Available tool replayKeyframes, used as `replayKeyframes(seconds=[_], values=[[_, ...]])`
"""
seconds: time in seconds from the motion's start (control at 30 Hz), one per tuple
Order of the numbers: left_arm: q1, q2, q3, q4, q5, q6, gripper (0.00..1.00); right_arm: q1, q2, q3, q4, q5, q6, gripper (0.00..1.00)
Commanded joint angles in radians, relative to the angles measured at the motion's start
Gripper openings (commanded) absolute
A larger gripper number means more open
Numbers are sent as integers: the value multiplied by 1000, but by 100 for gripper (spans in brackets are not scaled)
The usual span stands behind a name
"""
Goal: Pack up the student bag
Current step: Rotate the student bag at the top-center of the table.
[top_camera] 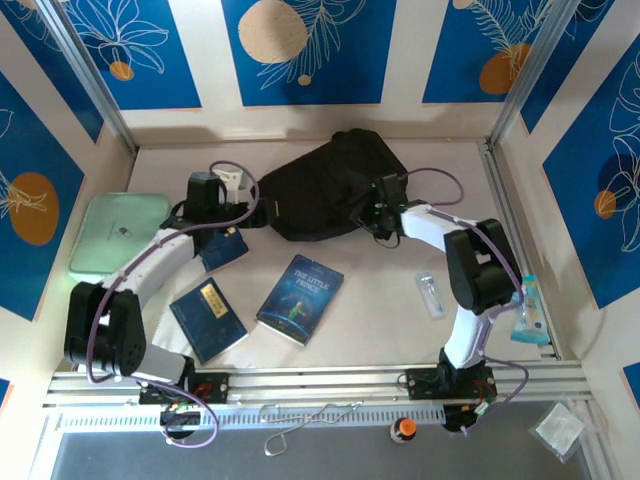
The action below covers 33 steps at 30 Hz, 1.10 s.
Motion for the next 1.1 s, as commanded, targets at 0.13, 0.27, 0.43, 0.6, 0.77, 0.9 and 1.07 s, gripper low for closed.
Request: replayKeyframes(seconds=[0.13, 0.27, 0.43, 0.6, 0.77, 0.9, 1.07], values=[[-159, 150, 133, -23, -25, 15, 100, -82, -161, -129, 32, -69, -122, 53], [-237, 269, 241, -32, -22, -6, 94, -100, -203, -156, 61, -119, -56, 59], [-301, 387, 344, -135, -105, -13, 85, -120, -187, -156, 69, -181, 12, 60], [-336, 400, 306, -154, -107, -52, 85, -119, -131, -121, 89, -256, -7, 55], [-338, 387, 199, -113, -124, -107, 84, -113, -44, -57, 98, -318, -42, 50], [-338, 355, 123, -58, -144, -145, 85, -107, 57, 36, 71, -360, -56, 45], [-338, 337, 119, -48, -148, -159, 86, -94, 205, 194, 33, -442, -68, 44]])
